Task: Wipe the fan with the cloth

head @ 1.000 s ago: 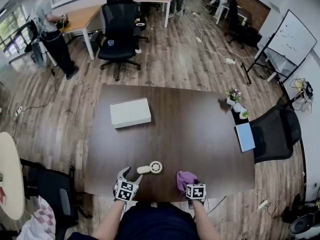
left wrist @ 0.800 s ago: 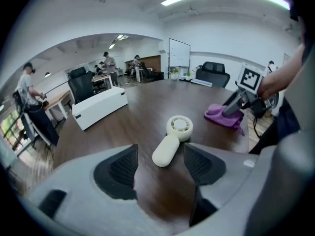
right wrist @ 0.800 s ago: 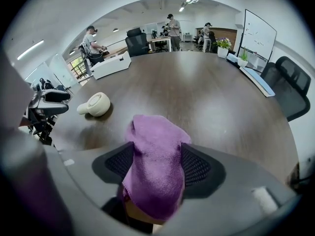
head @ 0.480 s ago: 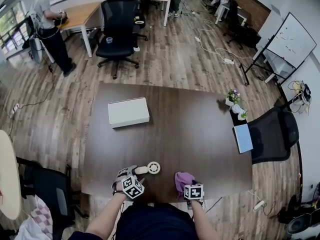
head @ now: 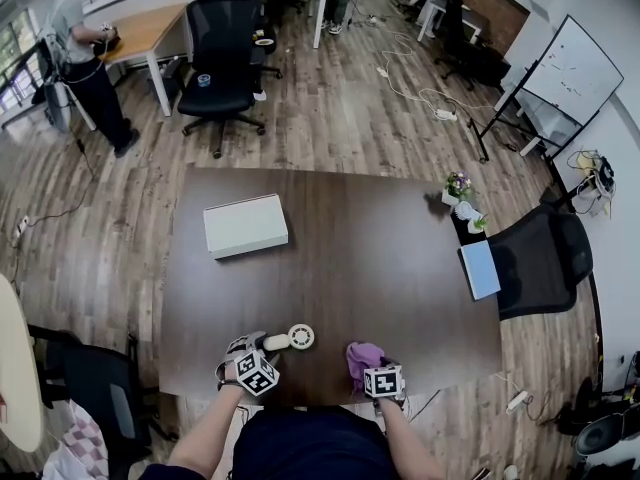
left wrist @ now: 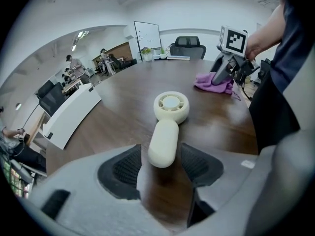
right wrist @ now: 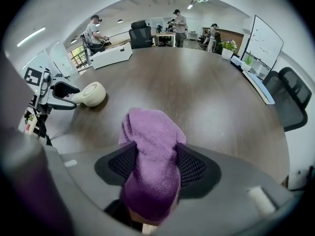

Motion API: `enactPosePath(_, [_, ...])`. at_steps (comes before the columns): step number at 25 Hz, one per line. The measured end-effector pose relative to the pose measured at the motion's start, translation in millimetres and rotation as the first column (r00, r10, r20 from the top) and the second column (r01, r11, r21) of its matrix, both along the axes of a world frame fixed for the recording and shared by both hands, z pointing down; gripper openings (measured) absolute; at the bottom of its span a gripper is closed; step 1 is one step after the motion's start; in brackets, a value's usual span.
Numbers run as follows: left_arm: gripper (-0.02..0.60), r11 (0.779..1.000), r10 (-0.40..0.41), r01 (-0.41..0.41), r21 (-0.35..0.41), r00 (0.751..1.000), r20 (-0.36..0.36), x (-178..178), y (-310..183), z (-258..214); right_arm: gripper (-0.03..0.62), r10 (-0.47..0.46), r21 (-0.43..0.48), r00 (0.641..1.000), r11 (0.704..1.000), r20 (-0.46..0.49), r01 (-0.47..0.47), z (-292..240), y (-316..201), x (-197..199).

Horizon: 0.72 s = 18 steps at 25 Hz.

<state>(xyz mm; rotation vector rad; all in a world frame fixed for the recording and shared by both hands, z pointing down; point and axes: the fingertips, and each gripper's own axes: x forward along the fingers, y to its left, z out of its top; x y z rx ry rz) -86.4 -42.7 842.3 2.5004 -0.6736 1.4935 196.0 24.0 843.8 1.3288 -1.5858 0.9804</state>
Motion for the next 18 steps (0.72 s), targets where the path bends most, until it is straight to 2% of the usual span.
enactPosePath(5, [0.176, 1.0, 0.014, -0.014, 0.02, 1.0, 0.014, -5.5, -0.2, 9.0, 0.218, -0.009, 0.0, 0.999, 1.0, -0.048, 0.009, 3.1, -0.3, 7.9])
enactPosePath(8, [0.178, 0.999, 0.018, -0.019, 0.036, 1.0, 0.008, -3.3, -0.2, 6.6, 0.202, -0.006, -0.007, 0.999, 1.0, -0.054, 0.006, 0.2, -1.1, 10.0])
enactPosePath(13, [0.206, 0.999, 0.039, -0.039, 0.013, 0.999, -0.007, 0.1, 1.6, 8.5, 0.192, -0.014, -0.014, 0.997, 1.0, -0.072, 0.013, -0.9, -0.8, 9.5])
enactPosePath(18, [0.184, 0.999, 0.039, -0.039, 0.011, 0.999, -0.021, 2.9, 2.1, 8.7, 0.143, -0.009, 0.008, 0.996, 1.0, -0.093, 0.01, -6.4, -5.9, 12.6])
